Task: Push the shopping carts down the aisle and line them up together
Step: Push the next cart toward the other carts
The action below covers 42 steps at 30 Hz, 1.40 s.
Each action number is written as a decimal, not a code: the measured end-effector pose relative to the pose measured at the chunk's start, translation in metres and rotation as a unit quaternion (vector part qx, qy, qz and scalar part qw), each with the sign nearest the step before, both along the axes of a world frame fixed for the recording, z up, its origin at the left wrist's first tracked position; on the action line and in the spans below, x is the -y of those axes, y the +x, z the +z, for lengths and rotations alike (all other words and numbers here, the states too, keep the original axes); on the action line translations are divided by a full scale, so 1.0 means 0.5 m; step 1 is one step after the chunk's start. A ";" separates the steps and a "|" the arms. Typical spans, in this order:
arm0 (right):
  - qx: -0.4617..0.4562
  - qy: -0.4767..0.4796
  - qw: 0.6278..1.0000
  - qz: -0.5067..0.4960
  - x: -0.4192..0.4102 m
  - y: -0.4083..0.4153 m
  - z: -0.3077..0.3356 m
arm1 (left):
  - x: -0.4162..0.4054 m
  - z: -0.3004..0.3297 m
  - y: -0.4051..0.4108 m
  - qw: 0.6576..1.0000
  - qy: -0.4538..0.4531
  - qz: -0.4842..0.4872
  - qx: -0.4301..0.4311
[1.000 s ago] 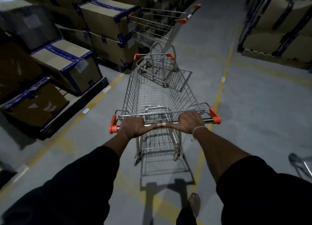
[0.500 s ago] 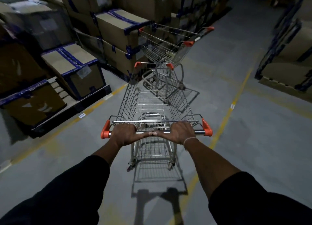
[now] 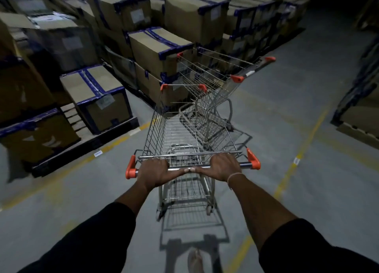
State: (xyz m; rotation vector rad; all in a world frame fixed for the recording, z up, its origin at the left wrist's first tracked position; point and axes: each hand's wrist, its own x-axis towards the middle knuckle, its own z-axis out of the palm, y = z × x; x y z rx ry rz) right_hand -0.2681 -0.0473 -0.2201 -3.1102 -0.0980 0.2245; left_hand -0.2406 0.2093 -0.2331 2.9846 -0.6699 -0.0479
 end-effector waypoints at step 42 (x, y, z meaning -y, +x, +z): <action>-0.057 0.010 0.974 0.221 0.373 0.898 -0.004 | 0.412 -0.004 0.626 0.966 -0.012 0.260 -0.008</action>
